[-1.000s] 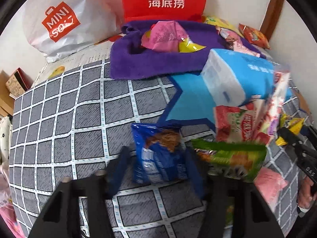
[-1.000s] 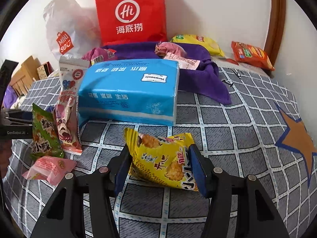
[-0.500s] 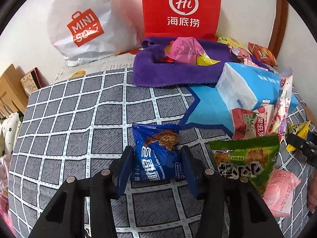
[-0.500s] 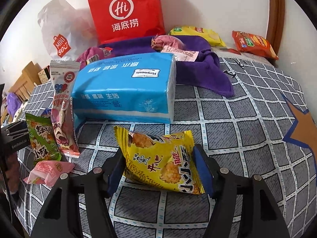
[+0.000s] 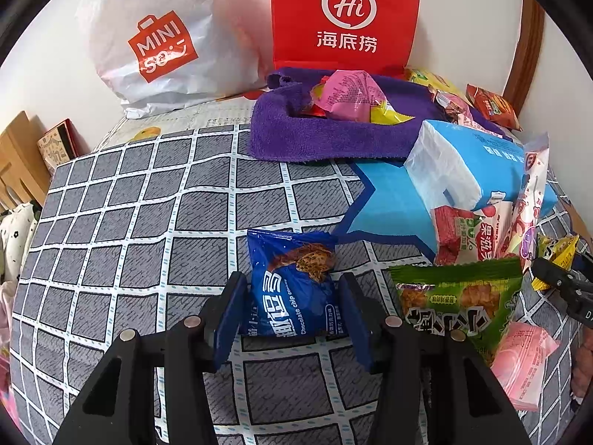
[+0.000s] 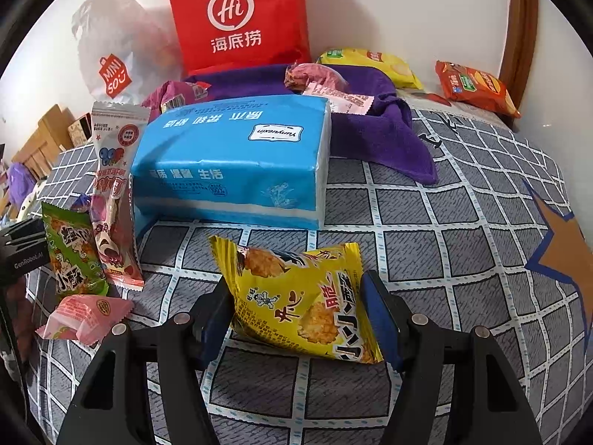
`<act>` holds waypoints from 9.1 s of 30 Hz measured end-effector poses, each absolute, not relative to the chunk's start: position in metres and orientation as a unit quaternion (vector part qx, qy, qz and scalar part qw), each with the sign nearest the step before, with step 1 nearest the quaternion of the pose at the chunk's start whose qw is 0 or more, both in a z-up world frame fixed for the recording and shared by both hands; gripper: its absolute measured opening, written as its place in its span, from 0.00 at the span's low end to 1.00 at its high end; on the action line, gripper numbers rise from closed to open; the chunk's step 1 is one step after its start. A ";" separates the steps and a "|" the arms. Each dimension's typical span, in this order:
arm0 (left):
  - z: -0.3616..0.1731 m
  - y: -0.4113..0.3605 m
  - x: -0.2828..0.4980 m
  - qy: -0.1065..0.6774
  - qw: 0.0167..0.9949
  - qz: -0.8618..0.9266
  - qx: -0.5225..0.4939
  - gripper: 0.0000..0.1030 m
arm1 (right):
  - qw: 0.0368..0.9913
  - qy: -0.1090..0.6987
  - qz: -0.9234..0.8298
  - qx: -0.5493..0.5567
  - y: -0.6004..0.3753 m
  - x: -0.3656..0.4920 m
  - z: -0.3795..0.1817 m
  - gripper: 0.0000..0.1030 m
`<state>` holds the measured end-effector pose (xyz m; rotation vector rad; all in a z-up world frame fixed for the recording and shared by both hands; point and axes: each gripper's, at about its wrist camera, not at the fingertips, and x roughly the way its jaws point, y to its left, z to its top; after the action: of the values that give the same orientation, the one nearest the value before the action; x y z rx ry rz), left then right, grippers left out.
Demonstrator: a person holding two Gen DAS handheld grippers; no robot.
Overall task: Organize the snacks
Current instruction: 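Lift the blue bag with the left tool while the right tool carries the yellow bag toward the towel, then lower the blue bag onto the towel with the left tool while the right tool lowers the yellow bag there, then open both tools to release the blue and yellow bags on the towel, then withdraw both tools from the towel back toward the snack pile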
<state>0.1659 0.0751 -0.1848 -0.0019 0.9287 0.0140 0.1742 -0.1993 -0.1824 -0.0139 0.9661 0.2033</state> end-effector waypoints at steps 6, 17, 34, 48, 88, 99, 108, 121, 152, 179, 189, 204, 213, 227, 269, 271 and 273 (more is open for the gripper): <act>-0.186 0.074 0.166 0.449 0.894 -0.001 -0.003 0.56 | 0.878 0.468 0.097 -0.026 -0.193 0.175 -0.184 0.69; -0.186 0.072 0.167 0.450 0.893 -0.005 -0.002 0.58 | 0.879 0.466 0.094 -0.026 -0.193 0.175 -0.185 0.68; -0.167 0.077 0.148 0.464 0.885 -0.025 -0.032 0.40 | 0.898 0.431 0.082 -0.007 -0.202 0.162 -0.155 0.58; -0.106 0.063 0.139 0.441 0.892 -0.082 -0.058 0.40 | 0.914 0.391 0.101 -0.029 -0.181 0.153 -0.102 0.58; -0.008 0.053 0.302 0.404 0.908 -0.092 -0.054 0.40 | 0.938 0.328 0.103 -0.034 -0.143 0.317 -0.013 0.58; -0.041 0.059 0.342 0.423 0.900 -0.090 -0.063 0.40 | 0.931 0.348 0.108 -0.025 -0.145 0.352 -0.045 0.58; -0.064 0.071 0.362 0.442 0.891 -0.079 -0.067 0.40 | 0.917 0.381 0.115 -0.019 -0.151 0.375 -0.074 0.58; -0.072 0.080 0.366 0.448 0.888 -0.074 -0.076 0.40 | 0.912 0.391 0.123 -0.002 -0.164 0.380 -0.080 0.58; -0.090 0.068 0.373 0.470 0.877 -0.084 -0.064 0.40 | 0.880 0.441 0.166 -0.052 -0.131 0.382 -0.117 0.58; -0.098 0.061 0.375 0.483 0.869 -0.095 -0.060 0.40 | 0.856 0.483 0.153 -0.099 -0.121 0.387 -0.140 0.59; -0.099 0.059 0.376 0.486 0.867 -0.097 -0.058 0.40 | 0.852 0.489 0.154 -0.104 -0.120 0.389 -0.143 0.59; -0.102 0.056 0.377 0.488 0.865 -0.100 -0.053 0.40 | 0.849 0.491 0.157 -0.111 -0.117 0.388 -0.143 0.59; -0.108 0.054 0.379 0.496 0.861 -0.101 -0.051 0.40 | 0.844 0.499 0.159 -0.116 -0.115 0.387 -0.144 0.63; -0.113 0.052 0.382 0.507 0.855 -0.096 -0.051 0.41 | 0.868 0.460 0.163 -0.094 -0.126 0.374 -0.109 0.64; -0.015 0.034 0.313 0.417 0.896 -0.147 -0.036 0.63 | 0.907 0.420 0.023 -0.019 -0.195 0.260 -0.048 0.64; -0.005 0.032 0.304 0.403 0.902 -0.148 -0.032 0.63 | 0.909 0.416 0.018 -0.011 -0.201 0.246 -0.044 0.64; 0.001 0.031 0.296 0.399 0.905 -0.147 -0.028 0.63 | 0.912 0.411 0.013 -0.008 -0.206 0.235 -0.040 0.64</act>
<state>0.2962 0.0307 0.0012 -0.0588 0.8249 -0.3028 0.2346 -0.2063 -0.0402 -0.0164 0.8471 0.0259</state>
